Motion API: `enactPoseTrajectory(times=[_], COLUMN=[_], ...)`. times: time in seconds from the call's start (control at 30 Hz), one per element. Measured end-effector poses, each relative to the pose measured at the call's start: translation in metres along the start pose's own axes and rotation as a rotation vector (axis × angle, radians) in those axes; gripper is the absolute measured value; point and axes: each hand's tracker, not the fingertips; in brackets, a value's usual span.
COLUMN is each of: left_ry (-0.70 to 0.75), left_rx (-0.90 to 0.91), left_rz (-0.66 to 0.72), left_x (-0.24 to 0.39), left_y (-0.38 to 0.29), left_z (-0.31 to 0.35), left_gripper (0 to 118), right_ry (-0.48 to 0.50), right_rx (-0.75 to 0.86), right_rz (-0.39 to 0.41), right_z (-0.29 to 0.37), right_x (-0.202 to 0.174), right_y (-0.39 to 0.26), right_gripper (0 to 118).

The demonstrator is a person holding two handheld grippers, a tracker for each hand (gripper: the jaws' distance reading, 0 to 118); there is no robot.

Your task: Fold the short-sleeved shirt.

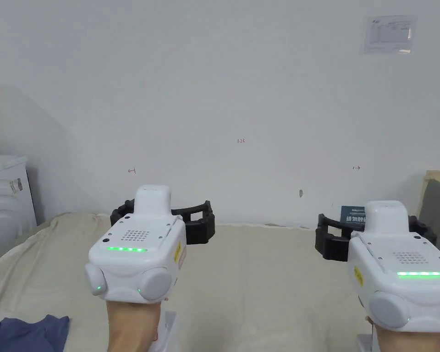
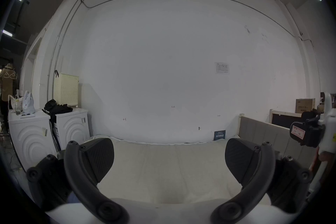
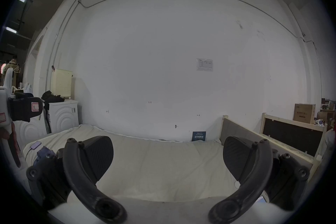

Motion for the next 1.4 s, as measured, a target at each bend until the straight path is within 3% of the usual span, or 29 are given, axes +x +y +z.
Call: enactPoseTrajectory(times=[0.07,0.1,0.13,0.17,0.2,0.23,0.27,0.47,0.8,1.1,1.27,1.4], left_ry=[-0.001,-0.003,-0.001,0.004,0.009,0.003,-0.006,-0.043,-0.027,0.204,0.332,0.405], left_rx=[-0.003,0.001,0.007,0.011,0.012,0.008,0.008,0.016,-0.046,-0.412,-0.635,-0.817], left_rz=[-0.018,-0.025,-0.028,-0.032,-0.032,-0.029,-0.024,-0.072,-0.050,0.000,0.153,0.060], left_x=[0.001,0.001,0.001,0.002,0.002,0.001,0.000,0.004,-0.035,-0.152,-0.232,-0.284], left_y=[-0.001,-0.001,-0.001,-0.001,-0.001,0.000,0.000,0.002,-0.033,-0.165,-0.234,-0.278], left_z=[0.000,0.001,0.002,0.002,0.002,0.002,0.002,0.005,-0.011,-0.049,-0.064,-0.087], left_gripper=[117,106,89,65,28,6,1,0,0,0,0,0], right_ry=[0.004,0.003,0.004,-0.008,-0.041,-0.049,-0.035,-0.024,0.069,0.231,0.273,0.288], right_rx=[0.014,0.023,0.033,0.040,0.050,0.057,0.056,0.066,0.016,-0.115,-0.184,-0.233], right_rz=[0.019,0.026,0.033,0.037,0.045,0.025,0.031,0.087,0.096,0.086,0.104,0.133], right_z=[0.002,0.005,0.006,0.007,0.007,0.007,0.008,0.012,-0.009,-0.040,-0.059,-0.077], right_x=[-0.003,-0.005,-0.007,-0.008,-0.008,-0.007,-0.005,-0.008,-0.032,-0.059,-0.071,-0.079], right_y=[-0.001,0.000,0.000,0.000,-0.001,-0.001,-0.001,0.000,-0.019,-0.062,-0.092,-0.115], right_gripper=[116,98,68,27,0,0,0,0,0,0,0,0])
